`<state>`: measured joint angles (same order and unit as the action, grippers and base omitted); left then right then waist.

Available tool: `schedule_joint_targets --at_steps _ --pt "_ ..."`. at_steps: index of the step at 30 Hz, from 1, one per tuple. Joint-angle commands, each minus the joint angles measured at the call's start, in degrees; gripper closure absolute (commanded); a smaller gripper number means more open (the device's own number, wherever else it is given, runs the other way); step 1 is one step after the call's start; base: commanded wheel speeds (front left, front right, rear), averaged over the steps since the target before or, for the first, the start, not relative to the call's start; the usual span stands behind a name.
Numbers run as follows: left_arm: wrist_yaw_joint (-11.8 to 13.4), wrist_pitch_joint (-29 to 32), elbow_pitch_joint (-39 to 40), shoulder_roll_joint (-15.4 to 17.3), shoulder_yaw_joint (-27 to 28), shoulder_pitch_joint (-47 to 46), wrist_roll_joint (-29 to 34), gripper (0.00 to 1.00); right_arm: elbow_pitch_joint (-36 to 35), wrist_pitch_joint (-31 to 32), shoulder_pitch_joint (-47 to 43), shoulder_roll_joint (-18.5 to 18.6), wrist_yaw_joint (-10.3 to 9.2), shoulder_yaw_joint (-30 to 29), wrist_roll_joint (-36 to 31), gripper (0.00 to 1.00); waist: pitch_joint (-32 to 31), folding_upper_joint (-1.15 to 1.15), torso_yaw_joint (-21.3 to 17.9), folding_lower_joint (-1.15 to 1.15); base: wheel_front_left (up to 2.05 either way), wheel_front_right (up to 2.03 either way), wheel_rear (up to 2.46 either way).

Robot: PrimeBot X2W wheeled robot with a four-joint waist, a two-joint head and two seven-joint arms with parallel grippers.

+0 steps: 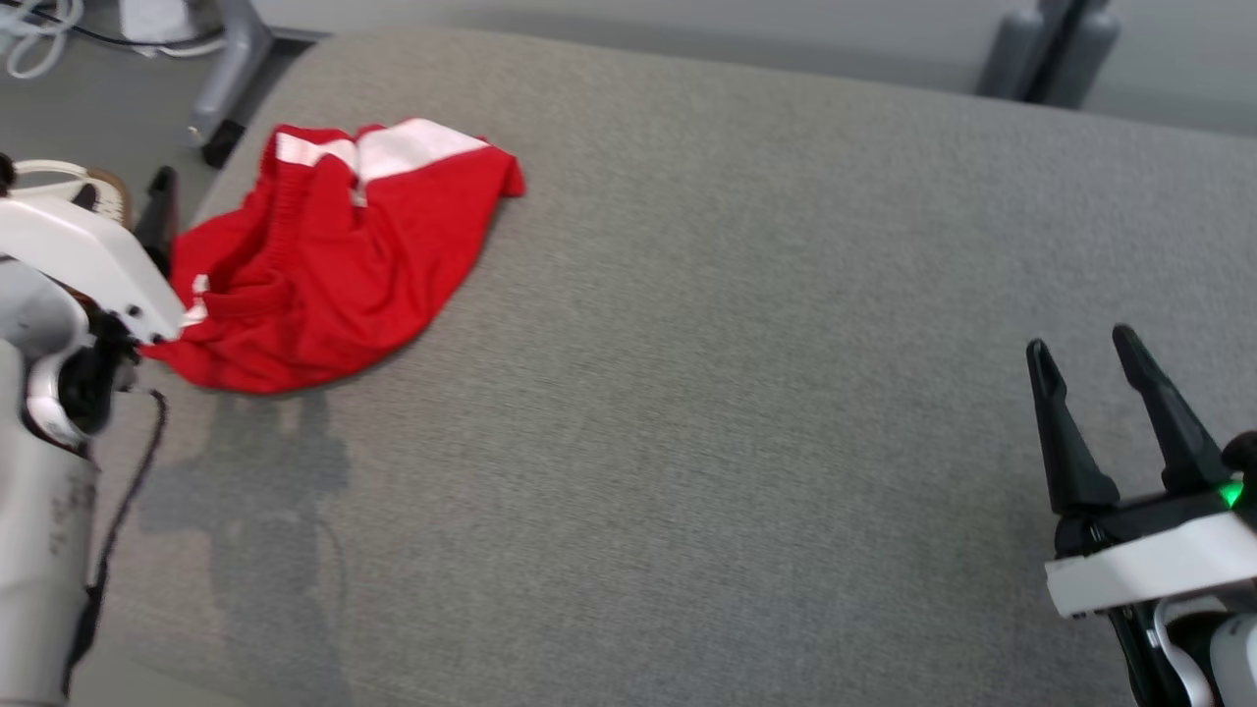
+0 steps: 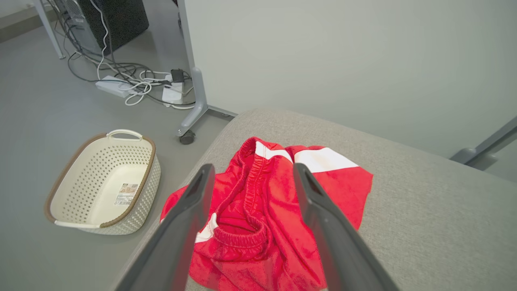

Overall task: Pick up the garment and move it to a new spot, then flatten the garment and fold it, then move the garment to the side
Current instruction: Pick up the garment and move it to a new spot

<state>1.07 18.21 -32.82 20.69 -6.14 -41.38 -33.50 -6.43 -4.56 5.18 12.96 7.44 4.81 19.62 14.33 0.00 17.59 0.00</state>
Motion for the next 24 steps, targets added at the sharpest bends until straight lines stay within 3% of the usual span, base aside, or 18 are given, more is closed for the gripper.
schedule_joint_targets --at_steps 1,7,12,19,20,22,24 --pt "-0.50 0.13 -1.27 0.28 0.32 -1.65 -0.59 0.00 -0.18 0.10 0.99 0.31 0.11 0.16 -0.23 0.00 4.34 0.00 -4.11 0.00 0.00 0.00 0.00" --pt "-3.16 3.26 -14.03 3.42 0.60 -7.98 -1.71 0.00 -0.74 -0.46 4.74 0.26 0.11 1.27 -0.69 0.00 9.39 0.00 -8.64 0.00 0.00 0.00 0.00" --pt "-3.97 5.18 -22.47 4.96 -0.28 -9.69 -1.21 0.00 -1.12 -1.90 5.97 0.52 0.11 1.17 -0.66 0.00 11.99 0.00 -10.92 0.00 0.00 0.00 0.00" --pt "-4.93 8.70 -31.21 3.66 -1.35 -9.07 -1.96 0.02 -0.11 -2.63 5.67 0.62 0.11 0.99 -0.77 0.00 11.96 0.00 -11.43 0.00 0.00 0.00 0.00" --pt "-5.01 8.19 -31.67 3.59 -1.40 -9.23 -1.99 0.38 0.08 -2.57 5.56 0.69 0.11 0.93 -0.74 0.00 11.72 0.00 -11.33 0.00 0.00 0.00 0.00" --pt "-5.23 7.41 -32.33 3.35 -1.63 -9.79 -1.89 0.99 0.45 -2.56 5.52 0.76 0.11 0.87 -0.69 0.00 11.12 0.00 -11.01 0.00 0.00 0.00 0.00" --pt "-5.51 6.08 -32.51 3.44 -1.81 -10.36 -1.71 1.00 0.65 -2.61 5.48 0.78 0.11 1.11 -0.56 0.00 10.40 0.00 -10.73 0.00 0.00 0.00 0.00"
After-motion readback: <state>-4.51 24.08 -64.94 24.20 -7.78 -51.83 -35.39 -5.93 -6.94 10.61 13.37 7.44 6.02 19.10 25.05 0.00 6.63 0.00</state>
